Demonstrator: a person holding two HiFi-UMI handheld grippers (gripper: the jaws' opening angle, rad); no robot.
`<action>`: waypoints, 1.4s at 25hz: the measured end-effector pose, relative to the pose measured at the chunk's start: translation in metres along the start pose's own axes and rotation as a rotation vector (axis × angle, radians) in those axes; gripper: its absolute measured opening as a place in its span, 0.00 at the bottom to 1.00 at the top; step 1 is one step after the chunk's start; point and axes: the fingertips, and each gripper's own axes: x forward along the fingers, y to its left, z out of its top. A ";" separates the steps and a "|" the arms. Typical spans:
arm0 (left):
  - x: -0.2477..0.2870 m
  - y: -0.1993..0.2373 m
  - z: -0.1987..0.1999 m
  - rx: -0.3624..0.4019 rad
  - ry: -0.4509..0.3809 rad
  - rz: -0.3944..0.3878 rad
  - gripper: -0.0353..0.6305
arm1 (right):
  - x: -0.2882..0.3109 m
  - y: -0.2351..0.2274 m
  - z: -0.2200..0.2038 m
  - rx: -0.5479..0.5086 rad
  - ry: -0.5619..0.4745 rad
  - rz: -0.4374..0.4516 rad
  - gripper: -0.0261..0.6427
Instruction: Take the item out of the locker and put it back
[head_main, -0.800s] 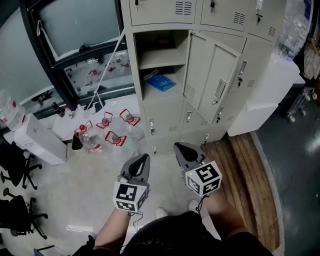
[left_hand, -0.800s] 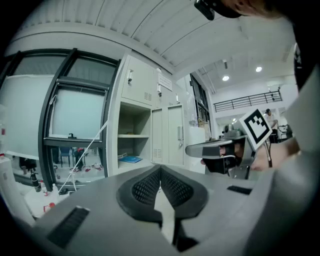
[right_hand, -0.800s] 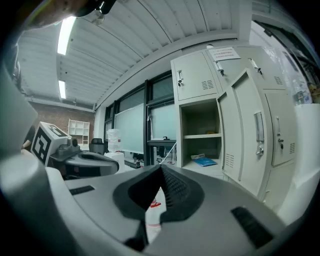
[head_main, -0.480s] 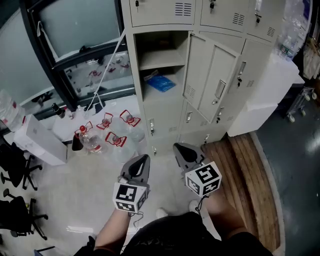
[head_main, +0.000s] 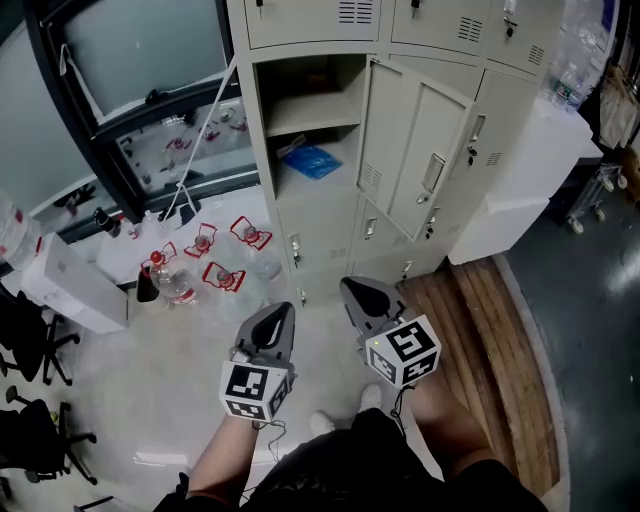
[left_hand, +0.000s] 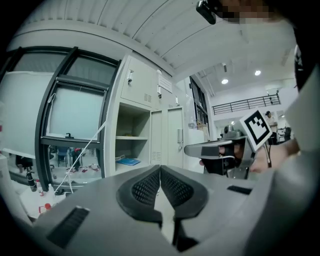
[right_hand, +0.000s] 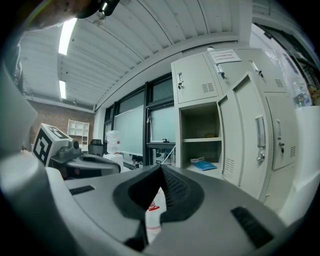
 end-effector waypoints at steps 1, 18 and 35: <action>0.004 0.000 0.000 -0.003 0.002 -0.002 0.06 | 0.001 -0.003 0.002 -0.002 -0.001 -0.001 0.03; 0.112 -0.005 0.018 0.019 0.020 0.032 0.06 | 0.034 -0.099 0.004 -0.025 -0.002 0.043 0.03; 0.210 0.011 0.023 0.056 0.079 0.200 0.06 | 0.071 -0.172 -0.008 -0.029 -0.006 0.168 0.03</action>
